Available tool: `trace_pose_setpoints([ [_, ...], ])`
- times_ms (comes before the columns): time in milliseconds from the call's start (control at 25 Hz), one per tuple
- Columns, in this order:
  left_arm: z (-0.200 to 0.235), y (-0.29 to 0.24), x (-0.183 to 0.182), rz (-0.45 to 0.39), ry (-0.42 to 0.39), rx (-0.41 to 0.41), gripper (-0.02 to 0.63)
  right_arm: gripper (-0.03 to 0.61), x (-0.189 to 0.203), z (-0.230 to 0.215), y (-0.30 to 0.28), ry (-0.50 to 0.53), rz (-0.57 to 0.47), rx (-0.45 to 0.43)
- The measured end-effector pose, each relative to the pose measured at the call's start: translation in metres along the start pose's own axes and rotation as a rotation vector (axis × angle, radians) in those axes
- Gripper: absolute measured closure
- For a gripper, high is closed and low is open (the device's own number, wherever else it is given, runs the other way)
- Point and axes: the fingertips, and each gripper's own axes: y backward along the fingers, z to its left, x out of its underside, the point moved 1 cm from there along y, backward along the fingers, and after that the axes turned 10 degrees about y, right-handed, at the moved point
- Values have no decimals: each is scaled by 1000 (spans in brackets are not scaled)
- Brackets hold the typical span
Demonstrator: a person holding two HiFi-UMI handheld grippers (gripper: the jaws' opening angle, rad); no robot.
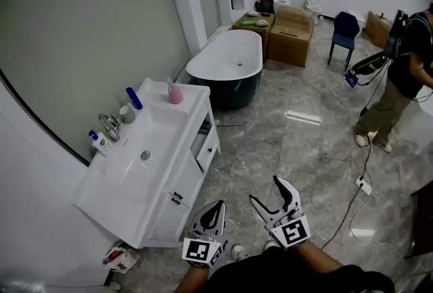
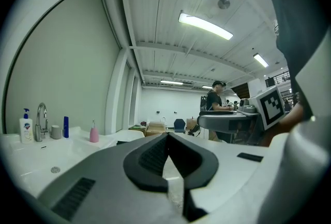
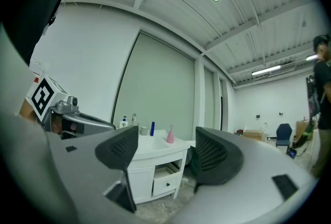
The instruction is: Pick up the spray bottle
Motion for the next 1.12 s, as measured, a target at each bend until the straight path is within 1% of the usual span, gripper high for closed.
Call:
trace_pose_setpoints([
  [200,12,1,5,6,-4,11,621,54,0,0,-6,-15,-19,67],
  [240,16,0,5,6,0,9,621,25,2,-1,-9,-16,-19,73],
  [320,22,-1,5,7,11,4,621,-8,7,-2,-15,-21,-6,74],
  [480,33,-10,8,21,17,-1,621,-12,16,-7,-28,-37,18,73],
  [680,51,-37,2,17,16,-11,621,-12,31,-22,-58,-38,33,48],
  [880,73,-74,-4,21,12,-23,620,-12,47,-46,-95,-41,51,24],
  [1120,103,-132,-18,6,-2,-37,621,-12,70,-79,-147,-41,65,-19],
])
